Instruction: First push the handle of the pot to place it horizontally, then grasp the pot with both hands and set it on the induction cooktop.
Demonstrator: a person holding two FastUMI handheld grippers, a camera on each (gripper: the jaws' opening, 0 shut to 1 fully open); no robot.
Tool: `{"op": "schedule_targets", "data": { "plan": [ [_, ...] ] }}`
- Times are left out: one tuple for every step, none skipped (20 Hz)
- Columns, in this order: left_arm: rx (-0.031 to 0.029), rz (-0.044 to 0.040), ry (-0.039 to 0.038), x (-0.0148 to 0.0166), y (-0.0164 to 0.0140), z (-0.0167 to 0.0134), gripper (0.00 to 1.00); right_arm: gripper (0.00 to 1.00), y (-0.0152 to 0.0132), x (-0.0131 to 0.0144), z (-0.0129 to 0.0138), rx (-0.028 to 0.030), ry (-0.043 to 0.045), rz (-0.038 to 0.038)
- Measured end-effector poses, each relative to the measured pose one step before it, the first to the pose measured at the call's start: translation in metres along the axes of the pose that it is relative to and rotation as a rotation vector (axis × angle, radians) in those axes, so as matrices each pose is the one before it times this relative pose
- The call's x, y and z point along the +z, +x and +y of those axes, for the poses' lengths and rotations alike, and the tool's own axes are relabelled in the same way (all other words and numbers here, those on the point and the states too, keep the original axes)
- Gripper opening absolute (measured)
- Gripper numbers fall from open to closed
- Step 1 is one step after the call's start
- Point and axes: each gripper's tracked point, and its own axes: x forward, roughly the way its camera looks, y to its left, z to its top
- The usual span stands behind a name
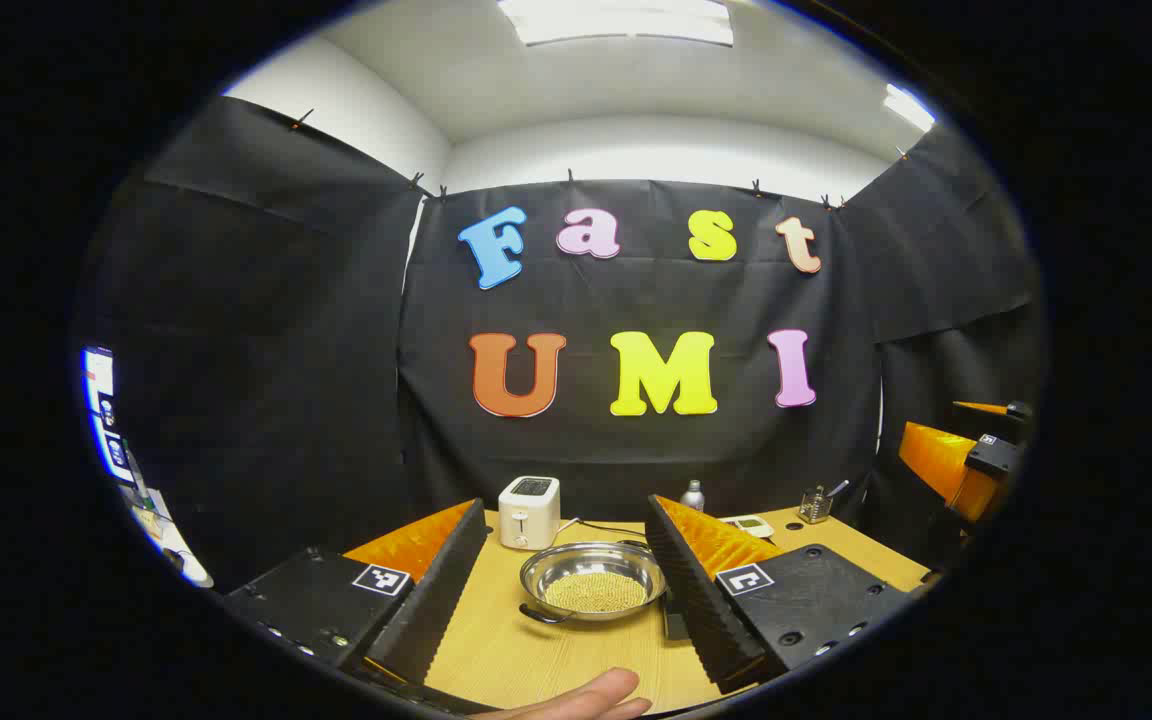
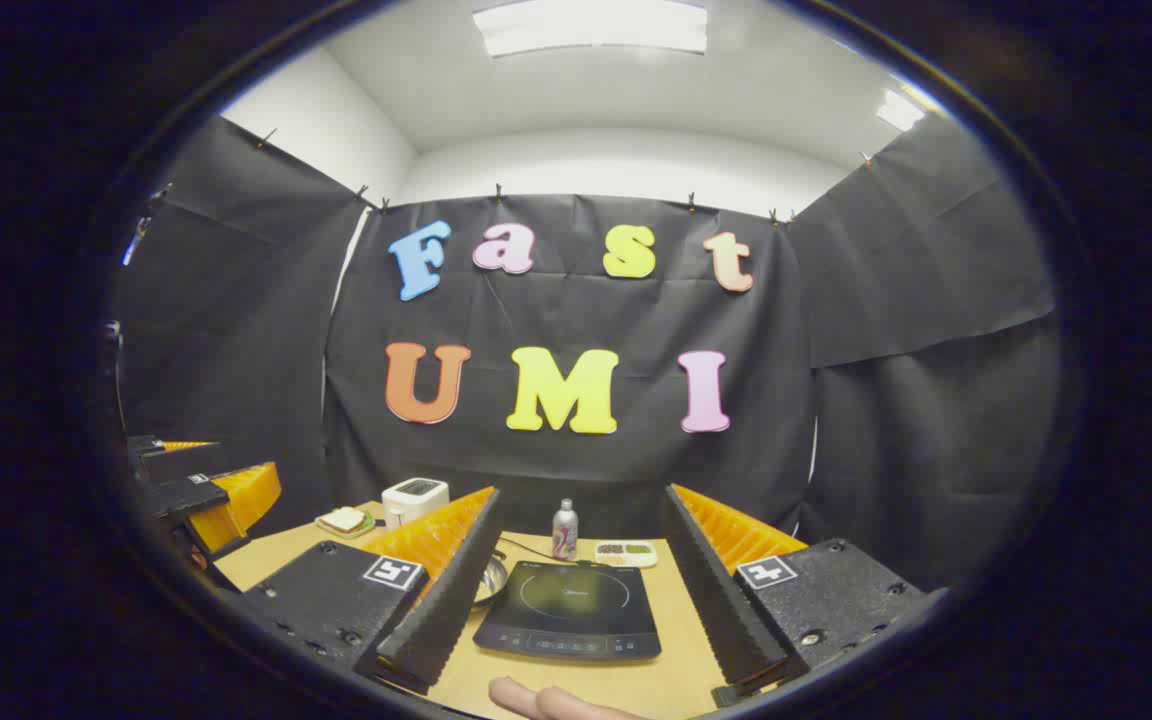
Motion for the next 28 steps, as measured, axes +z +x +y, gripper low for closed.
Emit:
{"op": "schedule_targets", "data": {
  "plan": [
    [-0.00126,0.00092,-0.00047,0.00043,-0.00043,-0.00015,0.85,0.97,-0.00058,-0.00056,-0.00305,-0.00485,-0.00151,0.00241],
    [0.00354,-0.00247,-0.00057,0.00006,-0.00248,0.00048,0.95,0.97,0.00204,-0.00058,-0.00263,-0.00464,-0.00118,0.00136],
    [0.00278,-0.00256,-0.00172,0.00058,0.0016,0.00045,0.85,0.99,-0.00015,-0.00024,-0.00337,-0.00543,-0.00031,0.00017],
    [0.00046,-0.00367,-0.00346,0.00095,0.00059,-0.0009,0.95,0.97,-0.00068,-0.00058,-0.00397,-0.00538,-0.00033,0.002],
    [-0.00084,-0.00336,-0.00425,0.00137,0.00036,0.00014,0.95,0.97,-0.00026,-0.00005,-0.00362,-0.00338,0.00172,0.00108],
    [-0.00057,-0.00276,-0.00509,0.00007,-0.00041,-0.00005,0.95,0.97,0.00069,-0.0001,-0.00206,-0.00134,0.0031,-0.00174],
    [-0.00114,-0.00366,-0.00834,0.00028,-0.00048,-0.0008,0.95,0.97,0.00029,0.00051,-0.00198,-0.00192,0.00214,-0.00149],
    [-0.00817,-0.00732,-0.00891,0.00193,-0.00065,-0.00324,0.95,0.97,0.00005,-0.00165,-0.00197,-0.0036,0.00087,0.00211],
    [-0.00737,-0.00509,-0.00235,0.00163,-0.00058,-0.00298,0.95,0.97,0.00045,0.00003,-0.00224,-0.00106,0.0026,0.00169],
    [-0.00418,-0.00957,0.00399,0.00367,-0.00161,-0.00145,0.95,0.97,0.0008,0.00039,-0.00088,-0.00154,0.00293,0.0008],
    [-0.00367,-0.00908,0.00804,0.00258,-0.00183,-0.0019,0.95,0.97,-0.0001,-0.00012,-0.00262,-0.00473,0.00253,0.00434],
    [-0.00347,-0.00386,0.00759,-0.00041,0.00138,-0.00035,0.95,0.97,0.00052,0.00089,-0.00241,-0.00113,0.00397,-0.00291],
    [-0.00315,-0.00657,0.0024,0.00248,-0.00052,-0.00081,0.95,0.99,0.00032,0.00144,-0.00154,-0.00042,0.0035,-0.00414],
    [-0.00317,-0.00569,-0.00244,0.00206,-0.00115,-0.00187,0.95,0.97,0.00034,-0.00046,-0.00256,-0.00293,0.00352,-0.00305],
    [-0.00339,-0.00173,-0.00877,0.00169,-0.00075,-0.00173,0.95,0.97,0.00044,-0.00083,-0.00263,-0.00237,0.00399,-0.00085],
    [-0.00401,-0.00302,-0.0106,0.00227,-0.00173,-0.00198,0.95,0.97,0.00059,-0.00187,-0.00176,-0.00052,0.00329,0.00197],
    [-0.0067,-0.00382,-0.01454,0.00167,-0.00058,-0.00259,0.95,0.97,-0.00017,-0.00121,-0.00091,0.00213,0.00163,0.00314],
    [-0.00505,-0.00458,-0.00785,-0.00011,-0.00041,-0.00473,0.95,0.97,-0.0007,-0.0008,-0.00081,0.00505,0.00154,0.00104],
    [-0.0015,-0.00591,-0.00142,0.00147,-0.00001,-0.00202,0.95,0.97,-0.0003,-0.00001,-0.00058,0.00523,0.00028,-0.00019],
    [0.00248,-0.00086,0.00021,0.00008,0.00016,0.00185,0.95,0.97,0.00035,-0.0005,-0.00265,-0.00112,0.00091,-0.00125],
    [0.00489,0.00525,0.00227,-0.00186,0.00018,0.00103,0.95,0.97,-0.00022,0.00056,-0.00309,-0.0051,0.00149,-0.00081],
    [0.00548,0.00525,0.00332,-0.00242,0.00149,0.00227,0.95,0.97,-0.00108,0.00062,-0.00213,-0.00494,-0.00015,-0.00172],
    [0.0055,0.00068,0.00184,-0.00052,0.0014,0.00094,0.95,0.97,-0.00015,0.00109,-0.00141,-0.00321,-0.00019,-0.00498],
    [0.0056,0.00285,0.0012,0.0004,0.00114,0.00042,0.95,0.97,-0.00047,0.00007,-0.00109,-0.00281,-0.00029,-0.00401],
    [-0.00104,0.00654,0.00109,-0.00266,0.00158,-0.00079,0.95,0.99,-0.00013,0.00035,-0.00127,-0.00191,0.00062,-0.00116],
    [-0.0099,0.00365,0.00155,-0.00122,0.00137,-0.00305,0.95,0.97,0.00026,-0.00164,-0.00015,0.00138,0.00076,0.00133],
    [-0.01059,0.00491,0.00202,-0.00164,0.00057,-0.00411,0.94,0.99,0.00068,-0.00051,0.00051,0.00528,0.00231,0.00279],
    [-0.00702,0.00318,0.00428,-0.00154,0.00109,-0.00103,0.94,0.97,-0.00013,-0.00165,-0.00012,0.00375,0.00347,0.00346]
  ]
}}
